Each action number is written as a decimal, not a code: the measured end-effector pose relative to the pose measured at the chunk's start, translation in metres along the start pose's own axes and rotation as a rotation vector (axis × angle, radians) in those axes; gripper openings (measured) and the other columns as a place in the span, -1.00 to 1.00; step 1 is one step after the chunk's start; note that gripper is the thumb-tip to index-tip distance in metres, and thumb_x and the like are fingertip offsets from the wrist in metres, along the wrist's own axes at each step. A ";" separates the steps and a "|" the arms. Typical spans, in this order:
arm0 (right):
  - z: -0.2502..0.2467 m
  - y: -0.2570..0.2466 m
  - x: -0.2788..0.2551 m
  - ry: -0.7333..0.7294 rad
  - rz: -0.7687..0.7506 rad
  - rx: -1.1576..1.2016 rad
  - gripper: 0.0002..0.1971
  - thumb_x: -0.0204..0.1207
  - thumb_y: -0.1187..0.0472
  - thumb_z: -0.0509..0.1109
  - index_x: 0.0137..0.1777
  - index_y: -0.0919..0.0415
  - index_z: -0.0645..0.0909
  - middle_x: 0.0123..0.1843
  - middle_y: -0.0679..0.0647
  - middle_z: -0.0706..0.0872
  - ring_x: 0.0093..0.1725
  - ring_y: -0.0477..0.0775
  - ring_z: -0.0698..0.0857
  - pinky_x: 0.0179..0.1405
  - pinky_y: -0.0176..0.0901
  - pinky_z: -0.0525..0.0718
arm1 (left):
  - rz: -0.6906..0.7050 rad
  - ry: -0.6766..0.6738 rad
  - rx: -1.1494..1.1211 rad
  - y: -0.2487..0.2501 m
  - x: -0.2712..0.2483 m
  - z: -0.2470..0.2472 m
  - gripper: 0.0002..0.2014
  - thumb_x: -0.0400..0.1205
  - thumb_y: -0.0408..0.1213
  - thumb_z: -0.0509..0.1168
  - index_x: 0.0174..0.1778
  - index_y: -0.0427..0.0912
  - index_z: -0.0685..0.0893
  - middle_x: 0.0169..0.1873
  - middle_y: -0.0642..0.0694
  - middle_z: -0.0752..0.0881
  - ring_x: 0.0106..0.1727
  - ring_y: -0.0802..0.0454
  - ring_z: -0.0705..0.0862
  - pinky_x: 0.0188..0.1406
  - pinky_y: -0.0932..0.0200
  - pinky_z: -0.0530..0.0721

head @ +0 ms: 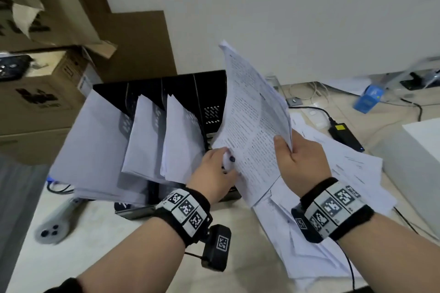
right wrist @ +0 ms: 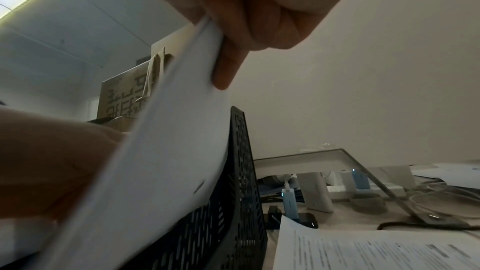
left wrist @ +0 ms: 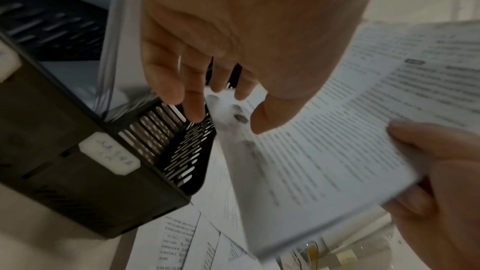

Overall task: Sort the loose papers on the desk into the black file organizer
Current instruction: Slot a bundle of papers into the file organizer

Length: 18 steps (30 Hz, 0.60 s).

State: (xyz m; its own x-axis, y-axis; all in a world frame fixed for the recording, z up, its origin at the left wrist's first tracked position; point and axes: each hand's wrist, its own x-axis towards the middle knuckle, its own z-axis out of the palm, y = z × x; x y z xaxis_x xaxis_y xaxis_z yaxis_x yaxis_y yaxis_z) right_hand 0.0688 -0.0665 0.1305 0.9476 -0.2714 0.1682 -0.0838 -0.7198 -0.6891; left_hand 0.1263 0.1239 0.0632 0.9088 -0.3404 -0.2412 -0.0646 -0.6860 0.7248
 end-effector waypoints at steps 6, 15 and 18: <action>0.040 -0.011 -0.007 -0.105 0.044 0.070 -0.36 0.67 0.21 0.19 0.59 -0.51 0.27 -0.31 -0.08 0.70 -0.38 -0.18 0.66 -0.32 -0.39 0.58 | 0.074 -0.179 0.021 -0.010 -0.004 0.008 -0.07 0.54 0.08 0.45 0.76 0.07 0.09 0.71 0.12 0.20 0.69 0.17 0.22 0.59 0.23 0.26; 0.100 -0.005 -0.013 -0.204 0.202 0.181 -0.52 0.71 0.03 0.11 0.59 -0.36 0.22 -0.20 0.12 0.84 -0.20 0.06 0.81 -0.06 0.06 0.80 | 0.049 -0.061 0.069 -0.029 0.000 0.001 -0.31 0.71 -0.13 0.27 0.76 -0.02 0.15 0.71 -0.01 0.26 0.67 0.03 0.33 0.55 0.15 0.33; 0.110 -0.002 -0.013 -0.268 0.224 0.242 -0.66 0.60 -0.07 0.19 0.36 -0.38 0.43 -0.06 0.00 0.82 -0.11 0.08 0.82 0.00 0.14 0.81 | -0.011 0.046 0.105 -0.037 -0.005 -0.007 -0.55 0.62 -0.18 0.32 0.46 0.01 0.49 0.39 -0.04 0.52 0.33 -0.08 0.62 0.31 0.05 0.57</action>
State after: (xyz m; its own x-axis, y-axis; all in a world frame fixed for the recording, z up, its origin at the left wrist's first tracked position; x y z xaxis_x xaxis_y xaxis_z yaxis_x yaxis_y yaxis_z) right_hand 0.0905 0.0092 0.0520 0.9634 -0.2055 -0.1721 -0.2527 -0.4820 -0.8389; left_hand 0.1268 0.1558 0.0427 0.9276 -0.3041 -0.2171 -0.0950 -0.7539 0.6501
